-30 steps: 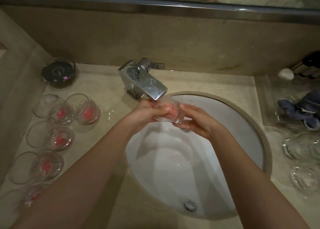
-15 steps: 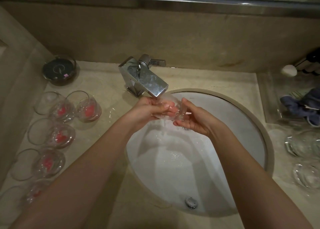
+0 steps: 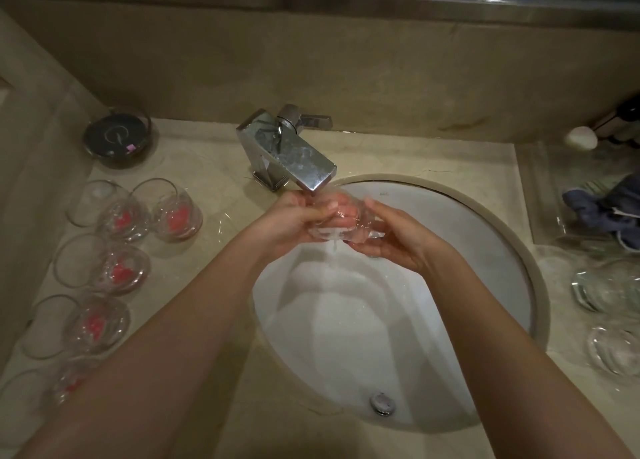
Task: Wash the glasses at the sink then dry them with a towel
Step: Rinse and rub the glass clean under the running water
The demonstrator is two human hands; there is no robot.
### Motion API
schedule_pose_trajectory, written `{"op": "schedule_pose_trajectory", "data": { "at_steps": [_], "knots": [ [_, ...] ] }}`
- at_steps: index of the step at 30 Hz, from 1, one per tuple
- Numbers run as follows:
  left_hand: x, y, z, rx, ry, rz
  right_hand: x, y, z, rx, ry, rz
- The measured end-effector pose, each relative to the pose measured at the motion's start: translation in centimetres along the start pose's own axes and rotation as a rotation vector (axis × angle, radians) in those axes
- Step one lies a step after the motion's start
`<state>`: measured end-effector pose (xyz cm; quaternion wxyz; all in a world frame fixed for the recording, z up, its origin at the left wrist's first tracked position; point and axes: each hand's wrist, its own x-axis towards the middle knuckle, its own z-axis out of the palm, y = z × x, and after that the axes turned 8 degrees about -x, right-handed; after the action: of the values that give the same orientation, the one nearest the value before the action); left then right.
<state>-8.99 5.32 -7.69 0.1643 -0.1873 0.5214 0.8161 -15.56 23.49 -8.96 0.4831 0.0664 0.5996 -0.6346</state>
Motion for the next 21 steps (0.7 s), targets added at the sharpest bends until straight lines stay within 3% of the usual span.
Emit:
{"op": "schedule_pose_trajectory", "data": {
  "at_steps": [3,8,13,18,21],
  "knots": [
    [-0.05,-0.01,0.35,0.013,0.002,0.004,-0.01,-0.28,0.35,-0.022,0.011,0.16],
    [-0.4,0.07,0.1,0.079,-0.046,-0.009,0.16,0.2,-0.01,-0.07,-0.048,-0.063],
    [-0.41,-0.34,-0.24,0.104,-0.058,-0.032,0.08,-0.14,0.6,-0.046,-0.078,0.05],
    [-0.38,-0.58,-0.3,0.055,-0.041,-0.026,0.62,0.48,0.45,-0.106,-0.052,-0.093],
    [-0.32,-0.44,-0.22,0.056,-0.043,-0.025,0.55,0.28,0.85,-0.045,-0.032,0.042]
  ]
}}
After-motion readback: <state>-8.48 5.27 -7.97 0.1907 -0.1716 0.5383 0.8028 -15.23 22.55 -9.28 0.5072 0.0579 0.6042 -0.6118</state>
